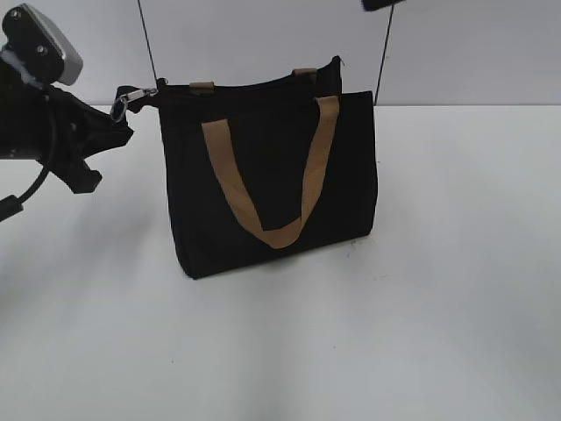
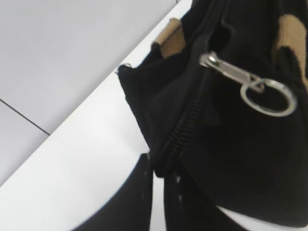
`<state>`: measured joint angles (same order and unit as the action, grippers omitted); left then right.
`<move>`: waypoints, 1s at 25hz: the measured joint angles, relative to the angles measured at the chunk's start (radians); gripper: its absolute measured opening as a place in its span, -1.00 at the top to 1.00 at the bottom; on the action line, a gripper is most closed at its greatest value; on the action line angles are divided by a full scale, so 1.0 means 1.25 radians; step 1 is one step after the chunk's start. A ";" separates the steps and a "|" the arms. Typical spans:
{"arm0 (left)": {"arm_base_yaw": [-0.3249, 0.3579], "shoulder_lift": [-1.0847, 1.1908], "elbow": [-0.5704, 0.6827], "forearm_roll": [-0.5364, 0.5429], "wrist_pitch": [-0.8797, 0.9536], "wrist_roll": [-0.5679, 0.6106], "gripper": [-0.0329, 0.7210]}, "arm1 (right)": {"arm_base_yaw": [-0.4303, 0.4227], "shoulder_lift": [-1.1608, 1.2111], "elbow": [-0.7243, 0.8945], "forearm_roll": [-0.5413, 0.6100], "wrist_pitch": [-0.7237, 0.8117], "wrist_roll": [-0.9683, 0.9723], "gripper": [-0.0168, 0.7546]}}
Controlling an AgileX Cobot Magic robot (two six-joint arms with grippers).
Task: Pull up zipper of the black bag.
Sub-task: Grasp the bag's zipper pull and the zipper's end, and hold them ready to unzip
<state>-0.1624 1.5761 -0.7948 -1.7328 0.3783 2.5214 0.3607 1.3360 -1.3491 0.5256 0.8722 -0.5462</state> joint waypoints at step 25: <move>0.000 -0.161 0.031 0.000 0.000 -0.095 0.84 | 0.159 0.360 -0.261 0.023 -0.017 0.029 -0.01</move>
<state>-0.1624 1.3750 -0.7564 -1.7328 0.3782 2.4031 0.5597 1.7865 -1.6752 0.5540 0.8509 -0.5101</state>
